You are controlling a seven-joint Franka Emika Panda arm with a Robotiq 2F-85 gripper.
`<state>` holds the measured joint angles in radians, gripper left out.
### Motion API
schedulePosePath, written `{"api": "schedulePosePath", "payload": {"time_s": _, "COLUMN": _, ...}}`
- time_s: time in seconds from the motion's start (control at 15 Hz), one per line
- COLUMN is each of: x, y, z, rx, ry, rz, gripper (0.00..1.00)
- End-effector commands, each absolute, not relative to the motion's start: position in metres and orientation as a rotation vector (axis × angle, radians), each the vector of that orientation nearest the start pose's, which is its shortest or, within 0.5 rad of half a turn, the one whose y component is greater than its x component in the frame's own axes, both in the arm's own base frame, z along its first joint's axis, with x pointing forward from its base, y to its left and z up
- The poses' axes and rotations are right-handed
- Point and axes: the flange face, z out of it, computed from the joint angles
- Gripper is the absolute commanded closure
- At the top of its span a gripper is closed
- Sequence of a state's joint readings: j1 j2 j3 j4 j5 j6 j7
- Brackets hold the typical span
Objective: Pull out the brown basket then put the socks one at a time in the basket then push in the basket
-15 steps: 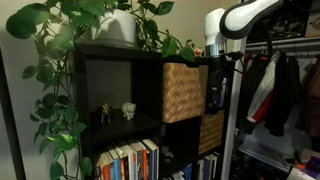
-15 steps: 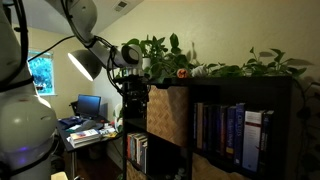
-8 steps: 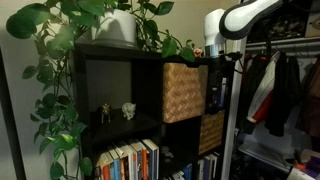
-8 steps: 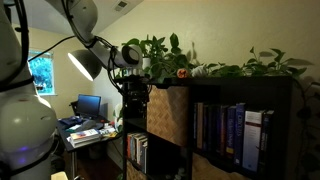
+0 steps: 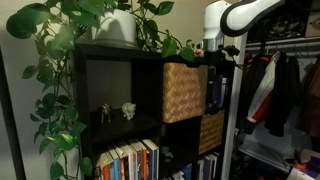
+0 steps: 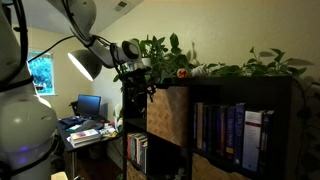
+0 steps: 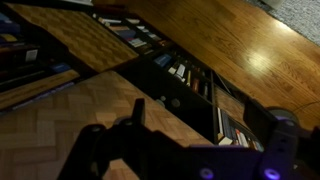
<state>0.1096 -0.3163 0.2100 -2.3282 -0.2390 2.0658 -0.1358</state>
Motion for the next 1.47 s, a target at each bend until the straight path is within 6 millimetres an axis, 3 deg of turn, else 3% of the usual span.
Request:
{"api": "schedulePosePath", "payload": {"time_s": 0.0, "x": 0.435, "y": 0.138, "z": 0.493, "rx": -3.312, "ry": -1.072, "rz": -0.324, "gripper": 0.00}}
{"api": "schedulePosePath", "payload": {"time_s": 0.2, "x": 0.440, "y": 0.137, "z": 0.509, "rx": -3.330, "ry": -1.083, "rz": -0.476, "gripper": 0.00}}
{"api": "schedulePosePath", "payload": {"time_s": 0.27, "x": 0.442, "y": 0.141, "z": 0.496, "rx": -3.316, "ry": -1.082, "rz": -0.379, "gripper": 0.00}}
{"api": "schedulePosePath", "payload": {"time_s": 0.67, "x": 0.444, "y": 0.141, "z": 0.504, "rx": -3.355, "ry": -1.098, "rz": -0.466, "gripper": 0.00}}
{"api": "schedulePosePath", "payload": {"time_s": 1.07, "x": 0.452, "y": 0.144, "z": 0.524, "rx": -3.353, "ry": -1.256, "rz": -0.594, "gripper": 0.00}}
{"api": "schedulePosePath", "payload": {"time_s": 1.4, "x": 0.463, "y": 0.149, "z": 0.539, "rx": -3.227, "ry": -1.440, "rz": -0.779, "gripper": 0.00}}
